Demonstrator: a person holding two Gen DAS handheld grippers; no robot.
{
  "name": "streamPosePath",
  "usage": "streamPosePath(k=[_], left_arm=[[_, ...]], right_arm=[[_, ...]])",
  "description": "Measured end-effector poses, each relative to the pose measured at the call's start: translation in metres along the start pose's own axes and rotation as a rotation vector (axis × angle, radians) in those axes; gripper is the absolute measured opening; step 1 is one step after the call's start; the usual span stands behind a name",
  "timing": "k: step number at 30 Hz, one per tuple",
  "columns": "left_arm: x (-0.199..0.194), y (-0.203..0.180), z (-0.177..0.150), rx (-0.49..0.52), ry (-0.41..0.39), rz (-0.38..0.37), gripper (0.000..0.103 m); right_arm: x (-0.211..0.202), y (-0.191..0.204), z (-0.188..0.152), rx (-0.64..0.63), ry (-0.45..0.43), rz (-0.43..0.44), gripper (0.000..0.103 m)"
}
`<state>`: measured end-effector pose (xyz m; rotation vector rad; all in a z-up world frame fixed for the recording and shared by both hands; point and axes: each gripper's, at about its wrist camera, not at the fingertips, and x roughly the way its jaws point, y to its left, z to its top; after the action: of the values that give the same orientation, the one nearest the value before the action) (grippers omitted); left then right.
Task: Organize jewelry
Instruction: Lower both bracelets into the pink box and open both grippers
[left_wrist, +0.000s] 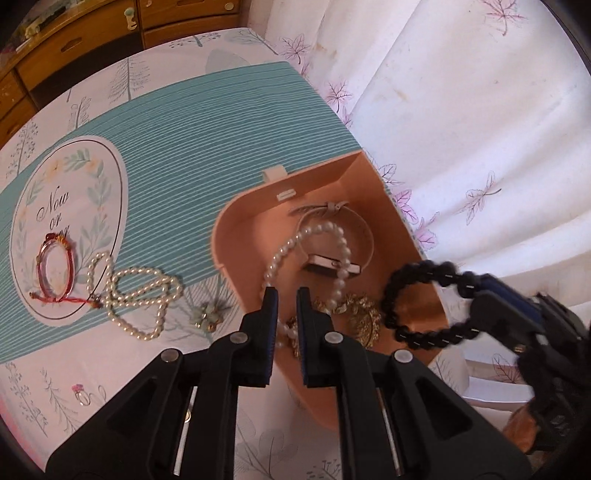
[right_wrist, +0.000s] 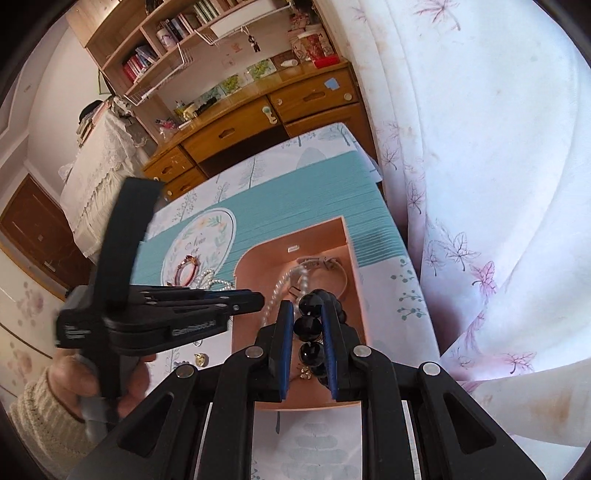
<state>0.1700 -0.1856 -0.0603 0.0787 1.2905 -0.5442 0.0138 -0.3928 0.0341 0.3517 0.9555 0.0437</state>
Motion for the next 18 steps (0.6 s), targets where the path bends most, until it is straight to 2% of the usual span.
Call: streamPosePath(k=[6, 10, 12, 14, 18], left_arm=[[-0.027, 0.006, -0.011, -0.015, -0.063, -0.005, 0.006], [-0.046, 0.007, -0.028, -0.018, -0.107, 0.003, 0.007], [-0.053, 0.014, -0.040, -0.033, -0.121, -0.006, 0.007], [-0.057, 0.023, -0.051, -0.062, -0.132, -0.015, 0.007], [-0.064, 0.043, -0.082, -0.101, -0.142, 0.022, 0.007]], right_arm=[[0.033, 0.014, -0.004, 0.012, 0.040, 0.001, 0.015], [0.059, 0.025, -0.007, 0.034, 0.098, 0.054, 0.016], [0.070, 0.033, -0.009, 0.027, 0.113, 0.062, 0.024], [0.073, 0.040, -0.012, 0.022, 0.108, 0.059, 0.041], [0.077, 0.055, -0.015, 0.003, 0.088, 0.061, 0.042]])
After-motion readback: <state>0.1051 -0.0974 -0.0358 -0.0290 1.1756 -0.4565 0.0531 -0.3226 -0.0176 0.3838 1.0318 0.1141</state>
